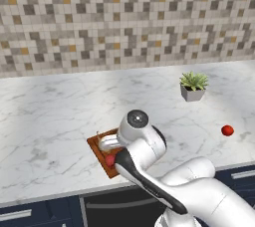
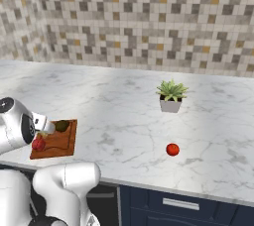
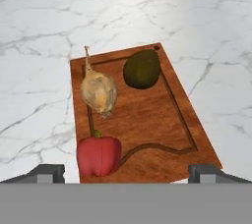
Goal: Place the avocado, onion, tomato, and bell pepper on the cutting board.
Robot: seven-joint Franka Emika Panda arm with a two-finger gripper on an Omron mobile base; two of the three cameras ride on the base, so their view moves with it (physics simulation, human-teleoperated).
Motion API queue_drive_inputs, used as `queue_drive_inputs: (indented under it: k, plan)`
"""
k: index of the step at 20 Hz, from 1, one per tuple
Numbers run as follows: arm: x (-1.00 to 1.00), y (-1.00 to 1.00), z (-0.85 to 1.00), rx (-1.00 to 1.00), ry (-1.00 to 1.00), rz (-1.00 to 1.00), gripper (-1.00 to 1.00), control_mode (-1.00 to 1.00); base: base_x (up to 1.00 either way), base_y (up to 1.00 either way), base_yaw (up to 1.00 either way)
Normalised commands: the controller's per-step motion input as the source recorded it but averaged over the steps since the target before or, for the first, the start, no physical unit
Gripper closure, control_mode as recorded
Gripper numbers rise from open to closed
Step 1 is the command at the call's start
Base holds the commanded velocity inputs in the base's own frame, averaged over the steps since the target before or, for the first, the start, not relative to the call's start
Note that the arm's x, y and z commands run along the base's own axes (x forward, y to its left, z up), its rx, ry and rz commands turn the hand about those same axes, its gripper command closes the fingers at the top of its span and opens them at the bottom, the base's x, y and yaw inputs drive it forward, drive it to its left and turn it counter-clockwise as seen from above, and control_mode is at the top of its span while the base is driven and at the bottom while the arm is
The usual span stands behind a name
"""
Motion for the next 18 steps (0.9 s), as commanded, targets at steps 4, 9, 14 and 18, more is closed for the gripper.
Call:
queue_drive_inputs:
  k: [4,9,14,18]
  plan:
    - [-0.32,-0.39,0.62,0.00,-0.03,-0.02,-1.00,-1.00,0.00,0.00,0.00]
    - [-0.29,-0.48,0.60,0.00,0.00,-0.10,-1.00,-1.00,0.00,0.00,0.00]
    - [-0.20,-0.64,0.52,0.00,0.00,-0.20,-1.00,-1.00,0.00,0.00,0.00]
    - [-0.02,-0.77,0.40,0.00,0.00,-0.12,-1.00,-1.00,0.00,0.00,0.00]
